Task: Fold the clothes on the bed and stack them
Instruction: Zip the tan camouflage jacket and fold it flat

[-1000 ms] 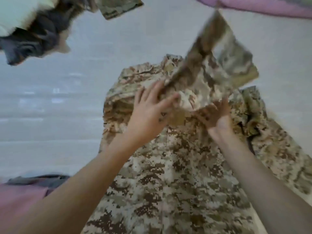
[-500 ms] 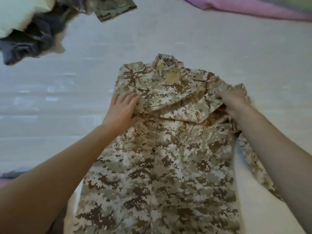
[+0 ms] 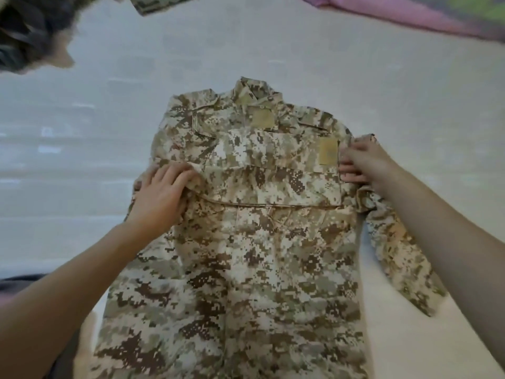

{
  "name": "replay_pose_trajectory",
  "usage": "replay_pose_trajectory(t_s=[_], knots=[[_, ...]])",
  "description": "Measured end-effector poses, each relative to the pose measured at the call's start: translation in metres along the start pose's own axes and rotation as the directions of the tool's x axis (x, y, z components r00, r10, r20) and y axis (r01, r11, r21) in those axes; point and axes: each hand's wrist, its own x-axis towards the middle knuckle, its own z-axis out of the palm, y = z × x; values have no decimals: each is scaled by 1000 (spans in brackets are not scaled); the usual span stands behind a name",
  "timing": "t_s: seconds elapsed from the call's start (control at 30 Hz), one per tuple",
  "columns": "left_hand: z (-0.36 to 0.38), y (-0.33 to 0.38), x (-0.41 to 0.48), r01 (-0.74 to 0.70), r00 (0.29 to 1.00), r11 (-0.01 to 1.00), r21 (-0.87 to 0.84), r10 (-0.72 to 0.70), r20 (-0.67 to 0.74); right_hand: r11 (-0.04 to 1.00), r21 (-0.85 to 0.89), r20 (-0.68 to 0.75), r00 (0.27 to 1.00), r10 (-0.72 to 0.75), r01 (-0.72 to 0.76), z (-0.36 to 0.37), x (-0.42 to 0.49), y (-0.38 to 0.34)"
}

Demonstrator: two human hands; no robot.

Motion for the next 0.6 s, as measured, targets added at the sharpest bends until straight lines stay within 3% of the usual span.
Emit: replay_pose_trajectory(t_s=[0.07,0.17,0.2,0.27,0.33,0.4,0.47,0.6], knots=[[4,-3,1,39,999,999,10,-39,-24,934,-351,-67,994,-88,59,19,-6,3],[6,-8,7,73,997,997,35,-73,15,865,-495,-103,983,-153,83,48,-10,10],[6,-10,10,70,997,997,34,-71,39,879,-474,-133,983,-126,48,54,-12,11],[3,-15,15,57,995,998,38,-60,77,967,-255,-165,984,-65,21,61,-14,9],[-1,-20,16,39,995,997,68,-45,94,985,-42,-202,964,-172,167,58,-15,1],[-2,-26,13,47,996,995,86,-53,71,918,-69,-352,851,-389,391,44,-18,-11],[-1,-31,6,89,993,992,89,-95,70,887,-175,-431,777,-459,427,31,-14,-12],[1,-34,-2,247,939,963,111,-266,219,884,-447,-243,933,-266,136,21,-6,18]])
